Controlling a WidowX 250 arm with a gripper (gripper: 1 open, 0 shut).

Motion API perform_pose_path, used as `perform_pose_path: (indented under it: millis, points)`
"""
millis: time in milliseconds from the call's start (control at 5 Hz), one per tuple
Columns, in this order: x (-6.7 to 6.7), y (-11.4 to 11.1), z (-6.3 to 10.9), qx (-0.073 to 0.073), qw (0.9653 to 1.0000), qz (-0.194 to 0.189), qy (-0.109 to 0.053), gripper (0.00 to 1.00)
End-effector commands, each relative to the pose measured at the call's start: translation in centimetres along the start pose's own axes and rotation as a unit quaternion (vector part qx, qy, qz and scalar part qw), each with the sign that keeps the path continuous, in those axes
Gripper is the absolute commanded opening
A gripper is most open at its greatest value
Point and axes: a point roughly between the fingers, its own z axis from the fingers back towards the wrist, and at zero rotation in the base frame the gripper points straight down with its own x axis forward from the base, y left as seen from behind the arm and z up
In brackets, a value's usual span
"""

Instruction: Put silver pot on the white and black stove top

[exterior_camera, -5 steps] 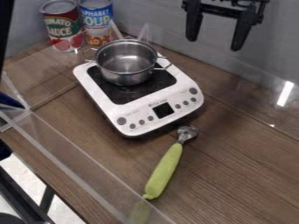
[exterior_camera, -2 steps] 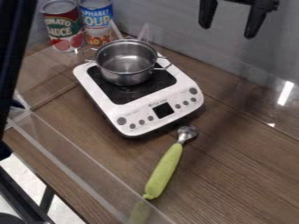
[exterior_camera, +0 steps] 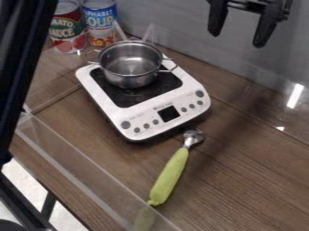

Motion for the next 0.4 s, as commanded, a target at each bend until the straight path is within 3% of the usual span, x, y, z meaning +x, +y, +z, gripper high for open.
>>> perform_pose_path:
  millis: [0,200]
  points:
    - [-1.82,1.28,3.14,-0.015,0.9996,0.012,-0.021,1.0]
    - [-2.04,2.16,3.84,-0.02,0.9995,0.019,-0.015,1.0]
